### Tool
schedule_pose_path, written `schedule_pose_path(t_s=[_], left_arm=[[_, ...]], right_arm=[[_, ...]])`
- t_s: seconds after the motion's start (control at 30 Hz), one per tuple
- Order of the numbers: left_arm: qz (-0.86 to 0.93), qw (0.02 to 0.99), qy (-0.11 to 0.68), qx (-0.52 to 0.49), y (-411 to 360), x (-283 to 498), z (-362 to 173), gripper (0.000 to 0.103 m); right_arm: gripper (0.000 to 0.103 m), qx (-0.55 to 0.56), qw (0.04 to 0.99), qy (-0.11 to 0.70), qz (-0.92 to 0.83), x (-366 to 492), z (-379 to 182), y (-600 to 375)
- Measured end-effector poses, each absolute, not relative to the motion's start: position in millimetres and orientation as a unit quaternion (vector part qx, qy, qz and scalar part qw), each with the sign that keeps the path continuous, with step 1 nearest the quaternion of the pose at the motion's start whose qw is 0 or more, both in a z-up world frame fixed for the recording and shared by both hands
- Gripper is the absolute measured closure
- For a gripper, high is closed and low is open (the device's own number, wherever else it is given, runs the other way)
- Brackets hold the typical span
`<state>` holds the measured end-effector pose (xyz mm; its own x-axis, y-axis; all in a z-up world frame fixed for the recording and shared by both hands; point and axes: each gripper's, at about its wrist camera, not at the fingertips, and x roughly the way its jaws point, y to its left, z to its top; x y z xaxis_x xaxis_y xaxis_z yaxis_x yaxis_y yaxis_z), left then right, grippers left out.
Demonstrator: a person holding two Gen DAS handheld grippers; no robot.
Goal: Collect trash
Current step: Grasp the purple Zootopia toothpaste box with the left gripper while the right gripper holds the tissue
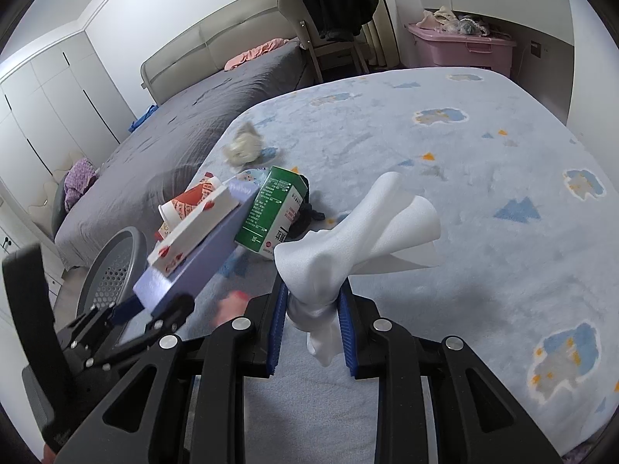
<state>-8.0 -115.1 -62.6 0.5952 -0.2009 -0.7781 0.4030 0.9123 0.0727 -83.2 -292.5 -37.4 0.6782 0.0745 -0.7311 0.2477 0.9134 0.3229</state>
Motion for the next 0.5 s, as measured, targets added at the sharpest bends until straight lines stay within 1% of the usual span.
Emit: schedule_pose_path(t_s=[0.2,0.23,0.3,0.33,0.5], left_arm=[[-0.173,0.868,0.449,0.123,-91,-21,-76,0.050],[-0.171,0.866,0.454,0.121,-88,-21,-78,0.049],[-0.164,0.867,0.455,0.118,-82,-22,-77,0.028],[-0.161,0.870,0.451,0.115,-79,-23,-75,0.026],[-0.155,0.878,0.438,0.117,-71,-29,-65,0.026]], right_arm=[[0.078,0.201,0.895,0.396,-0.048,-85,-35,-290],[0.078,0.200,0.895,0.396,-0.048,-85,-35,-290],[0.078,0.200,0.895,0.395,-0.047,-85,-34,-289],[0.078,0.199,0.896,0.395,-0.046,-85,-34,-289],[0.078,0.198,0.898,0.391,-0.043,-86,-31,-287]])
